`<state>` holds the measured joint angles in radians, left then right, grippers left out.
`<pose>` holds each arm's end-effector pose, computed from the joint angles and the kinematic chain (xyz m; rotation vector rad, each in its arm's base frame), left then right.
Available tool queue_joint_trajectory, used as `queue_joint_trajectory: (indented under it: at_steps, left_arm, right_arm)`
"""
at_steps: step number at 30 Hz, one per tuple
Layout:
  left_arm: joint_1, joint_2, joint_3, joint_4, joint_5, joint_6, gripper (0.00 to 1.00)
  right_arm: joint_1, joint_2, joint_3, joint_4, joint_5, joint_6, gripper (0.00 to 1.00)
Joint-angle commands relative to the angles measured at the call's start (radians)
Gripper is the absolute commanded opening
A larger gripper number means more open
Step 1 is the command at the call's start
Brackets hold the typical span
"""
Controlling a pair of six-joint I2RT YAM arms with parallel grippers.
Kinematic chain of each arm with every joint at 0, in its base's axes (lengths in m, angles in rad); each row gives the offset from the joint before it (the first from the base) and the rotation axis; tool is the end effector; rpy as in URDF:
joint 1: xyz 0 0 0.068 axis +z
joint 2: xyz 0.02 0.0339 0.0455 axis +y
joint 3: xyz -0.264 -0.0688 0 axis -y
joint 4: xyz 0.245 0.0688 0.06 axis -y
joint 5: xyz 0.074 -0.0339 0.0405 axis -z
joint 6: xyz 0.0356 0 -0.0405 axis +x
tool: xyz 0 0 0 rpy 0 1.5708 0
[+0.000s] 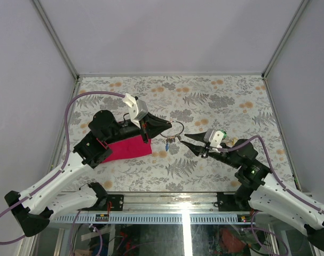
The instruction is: Put the keys on the keyring
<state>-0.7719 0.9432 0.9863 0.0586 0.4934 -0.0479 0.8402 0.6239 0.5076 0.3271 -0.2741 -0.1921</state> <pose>0.1401 -0.1599 0.4084 0.9285 1.2630 -1.0150 0.1009 0.1270 0.3216 -0.8896 1.0888 0.7269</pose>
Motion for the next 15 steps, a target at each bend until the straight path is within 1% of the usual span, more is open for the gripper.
queue_joint_trajectory:
  at_steps: [1,15]
  left_arm:
    - [0.002,0.002,0.023,0.051,-0.002,0.003,0.0]
    - [0.002,0.005,0.023,0.053,0.008,-0.002,0.0]
  right_arm:
    - [0.0,0.022,0.049,0.088,-0.013,-0.007,0.37]
    - [0.0,0.069,0.046,0.188,0.002,0.022,0.37]
